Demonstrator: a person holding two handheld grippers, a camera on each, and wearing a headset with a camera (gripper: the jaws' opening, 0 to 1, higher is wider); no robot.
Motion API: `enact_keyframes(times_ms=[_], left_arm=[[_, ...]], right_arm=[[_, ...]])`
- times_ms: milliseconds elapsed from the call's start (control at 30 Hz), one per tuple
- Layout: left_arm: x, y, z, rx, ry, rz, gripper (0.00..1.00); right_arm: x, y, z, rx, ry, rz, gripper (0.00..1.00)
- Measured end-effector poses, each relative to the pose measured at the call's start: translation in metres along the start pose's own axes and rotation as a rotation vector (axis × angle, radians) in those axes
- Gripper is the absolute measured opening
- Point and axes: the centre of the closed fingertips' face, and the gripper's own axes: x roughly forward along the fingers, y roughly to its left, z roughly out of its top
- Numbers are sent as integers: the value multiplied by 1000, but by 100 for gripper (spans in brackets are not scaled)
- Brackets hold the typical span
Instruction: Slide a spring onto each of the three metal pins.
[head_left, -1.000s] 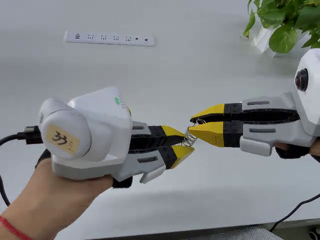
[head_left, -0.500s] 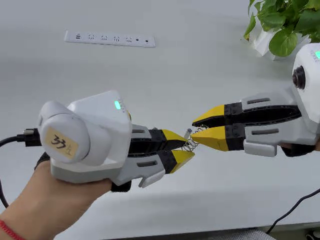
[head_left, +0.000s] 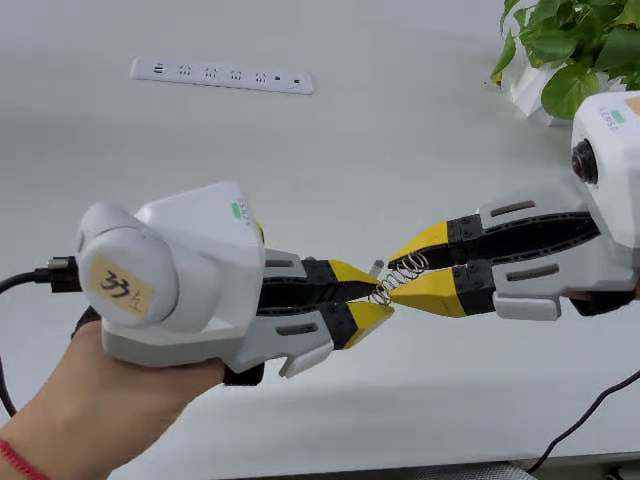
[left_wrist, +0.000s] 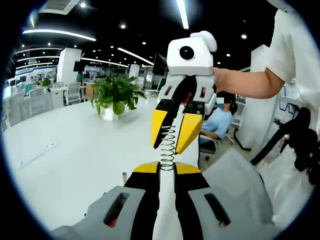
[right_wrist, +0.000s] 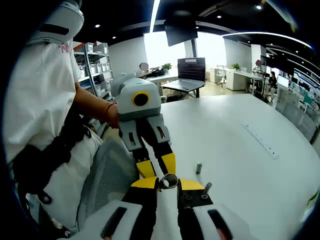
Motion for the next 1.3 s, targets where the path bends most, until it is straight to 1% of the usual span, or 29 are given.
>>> enact_keyframes(times_ms=[67,100,167,233,267,300,367,433,533,600,700,800,867,967,1133,1300], left_arm=[[0,0,-2,5,7,-1,6],[0,-1,-3,11,13,-3,6],[1,-2,-4,12,16,-7,6],[1,-2,-5,20,24,-8,6],[1,-3,-6,22,28,-8,6],[2,-3,-7,25,30,-9,6],[2,-4,-7,24,31,-12,6],[3,-4,-8,29,35,-14,6],[3,-5,-8,32,37,-17,6],[3,-5,-9,34,39,-17,6],[4,-5,-8,36,39,-19,6],[4,-4,-8,35,36,-20,6],[4,-3,-8,32,34,-18,6],[4,-2,-7,28,29,-17,6],[4,-1,-6,24,25,-16,6],[4,0,-7,23,26,-15,6]], right_arm=[[-1,-1,0,-19,25,5,13],[-3,-3,-2,-43,57,5,14],[-4,-2,-4,-70,98,23,18],[-4,3,-5,-103,151,59,18],[-4,5,-7,-125,187,81,19],[-6,2,-11,-145,211,91,19],[-6,4,-12,-183,260,124,19],[-3,4,-10,-217,291,147,19],[1,3,-10,-254,335,176,18],[4,6,-11,-282,368,211,18],[8,10,-12,-310,405,239,17],[9,11,-15,-330,434,257,15],[7,7,-17,-339,447,264,14],[6,8,-17,-341,457,276,12],[7,8,-17,-350,473,282,9],[8,7,-17,-352,478,283,8]])
